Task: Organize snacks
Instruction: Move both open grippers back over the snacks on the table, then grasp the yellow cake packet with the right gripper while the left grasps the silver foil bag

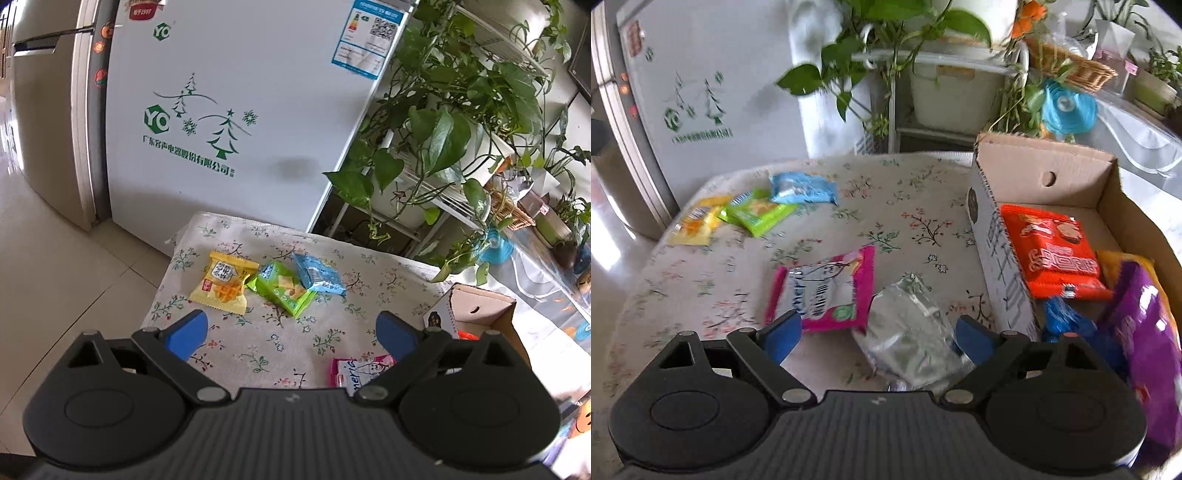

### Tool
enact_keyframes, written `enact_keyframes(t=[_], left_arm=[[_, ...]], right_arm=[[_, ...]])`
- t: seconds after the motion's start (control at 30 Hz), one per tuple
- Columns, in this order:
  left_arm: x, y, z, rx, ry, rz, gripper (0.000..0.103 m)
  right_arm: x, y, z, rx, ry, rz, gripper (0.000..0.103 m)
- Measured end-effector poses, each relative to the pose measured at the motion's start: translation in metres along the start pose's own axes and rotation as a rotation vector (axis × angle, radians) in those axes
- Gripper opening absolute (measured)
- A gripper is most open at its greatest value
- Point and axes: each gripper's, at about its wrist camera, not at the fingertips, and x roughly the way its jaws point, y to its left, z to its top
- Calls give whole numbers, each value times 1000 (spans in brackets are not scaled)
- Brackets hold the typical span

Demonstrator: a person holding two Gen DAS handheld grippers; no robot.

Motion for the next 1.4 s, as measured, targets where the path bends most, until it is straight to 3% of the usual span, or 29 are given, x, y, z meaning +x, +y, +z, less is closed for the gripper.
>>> enact_keyframes(t=[0.17,0.27,0.4,0.5,0.53,0.63,0.73,0.9,1.0,1.1,1.2,1.27,1.4], left_arm=[[0,7,1,-18,-3,10,97],[0,10,2,-23,-1,6,97],[-1,13,2,-21,5,6,97],[-2,16,2,-22,-1,10,97],[-3,18,2,-24,-4,14,97],[-5,23,4,-47,-7,20,97],[-5,24,5,-57,-9,21,97],[0,22,2,-47,18,26,97],[5,23,0,-49,36,42,97],[7,22,-2,-45,45,36,97],[10,20,-4,-26,52,38,97],[13,19,-6,-15,64,40,97],[22,16,-13,18,100,51,97]], right_arm=[[17,9,-2,-32,25,-49,94],[15,19,-10,-60,80,44,76],[3,39,-31,-116,75,88,77],[-19,44,-45,-84,85,207,76],[-27,42,-49,-57,70,207,76],[-52,25,-63,66,15,138,77],[-63,12,-73,98,-38,-13,84],[-44,-11,-71,191,-6,-162,85],[-29,-17,-75,240,40,-176,86],[-23,-15,-75,242,21,-191,84],[-21,-6,-72,197,12,-194,73],[-23,-4,-71,173,7,-169,64],[-27,9,-71,89,23,-65,63]])
